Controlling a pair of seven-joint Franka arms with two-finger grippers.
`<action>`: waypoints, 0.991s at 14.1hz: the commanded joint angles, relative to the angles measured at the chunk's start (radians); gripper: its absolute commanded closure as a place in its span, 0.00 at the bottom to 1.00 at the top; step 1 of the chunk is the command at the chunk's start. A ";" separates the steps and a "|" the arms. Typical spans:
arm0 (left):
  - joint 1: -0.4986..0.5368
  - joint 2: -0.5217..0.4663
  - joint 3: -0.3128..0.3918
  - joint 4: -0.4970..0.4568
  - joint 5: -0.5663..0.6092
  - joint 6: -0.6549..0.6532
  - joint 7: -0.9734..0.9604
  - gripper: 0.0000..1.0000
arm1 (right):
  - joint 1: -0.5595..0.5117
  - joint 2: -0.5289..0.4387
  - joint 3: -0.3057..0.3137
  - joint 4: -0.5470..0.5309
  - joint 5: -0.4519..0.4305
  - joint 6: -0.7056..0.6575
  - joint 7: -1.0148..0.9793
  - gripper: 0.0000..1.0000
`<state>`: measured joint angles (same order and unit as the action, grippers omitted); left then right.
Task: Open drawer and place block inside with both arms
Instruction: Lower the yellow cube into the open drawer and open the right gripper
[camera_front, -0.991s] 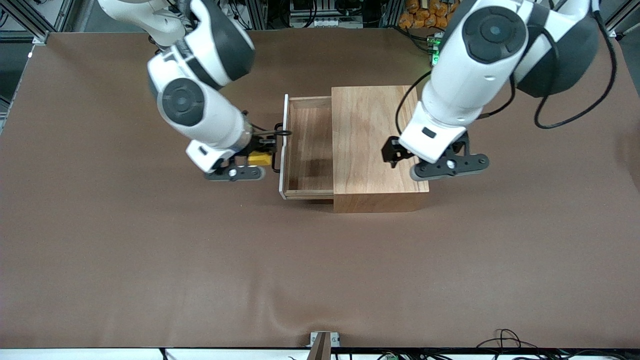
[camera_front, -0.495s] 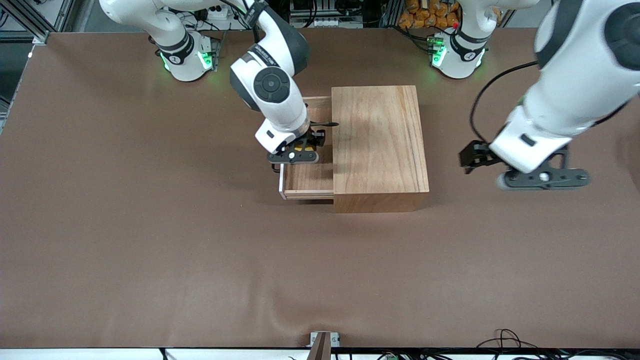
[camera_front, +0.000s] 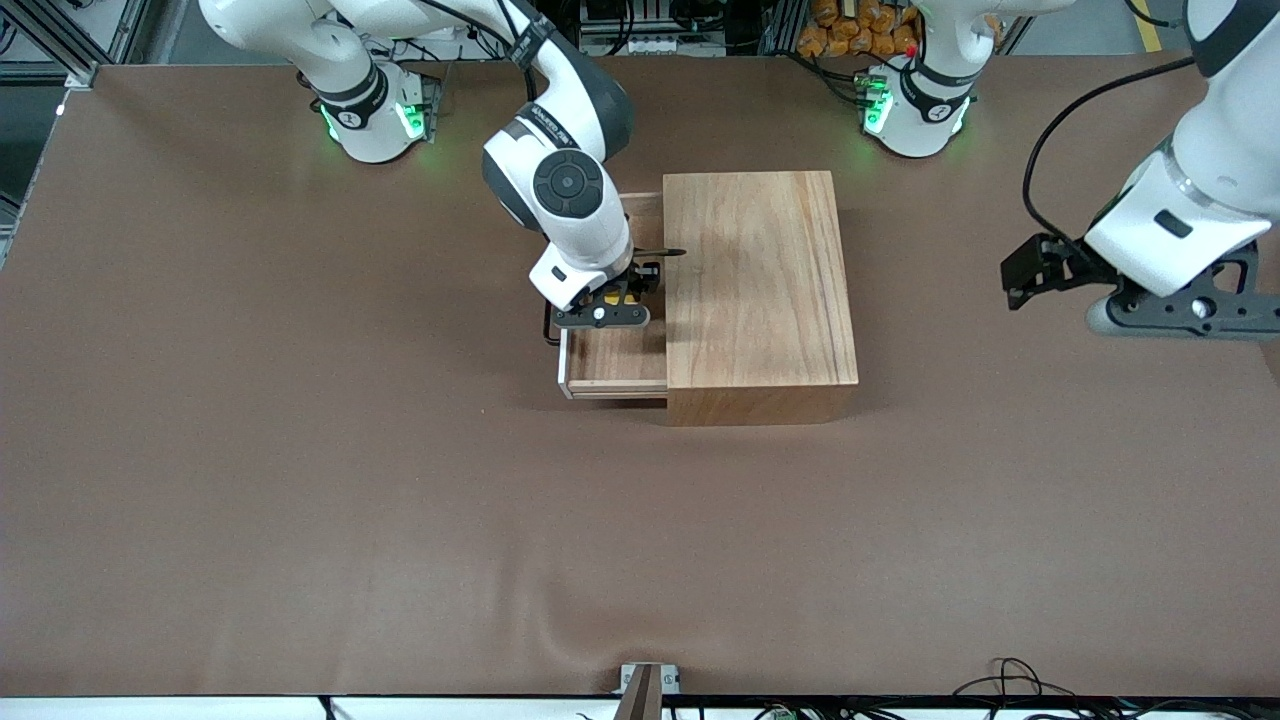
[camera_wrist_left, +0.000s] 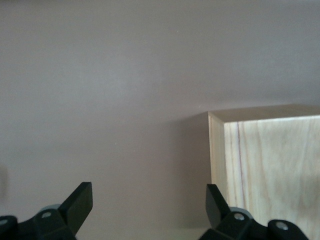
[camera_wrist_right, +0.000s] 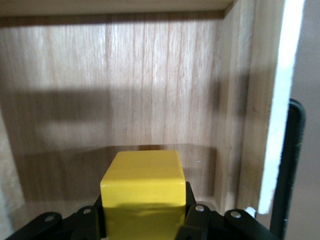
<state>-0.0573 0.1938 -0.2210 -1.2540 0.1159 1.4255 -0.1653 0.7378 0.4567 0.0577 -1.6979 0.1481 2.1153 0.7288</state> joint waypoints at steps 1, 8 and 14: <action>0.028 -0.169 -0.015 -0.204 -0.002 0.023 0.021 0.00 | 0.020 -0.006 -0.013 -0.002 -0.016 0.006 0.014 0.01; 0.166 -0.240 -0.004 -0.280 -0.126 0.121 0.137 0.00 | 0.002 -0.061 -0.021 0.001 -0.016 -0.009 0.034 0.00; 0.180 -0.228 -0.003 -0.255 -0.116 0.115 0.161 0.00 | -0.141 -0.186 -0.038 0.014 -0.018 -0.181 -0.116 0.00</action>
<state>0.1158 -0.0368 -0.2163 -1.5216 0.0112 1.5448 -0.0121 0.6657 0.3369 0.0097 -1.6693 0.1359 1.9948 0.7013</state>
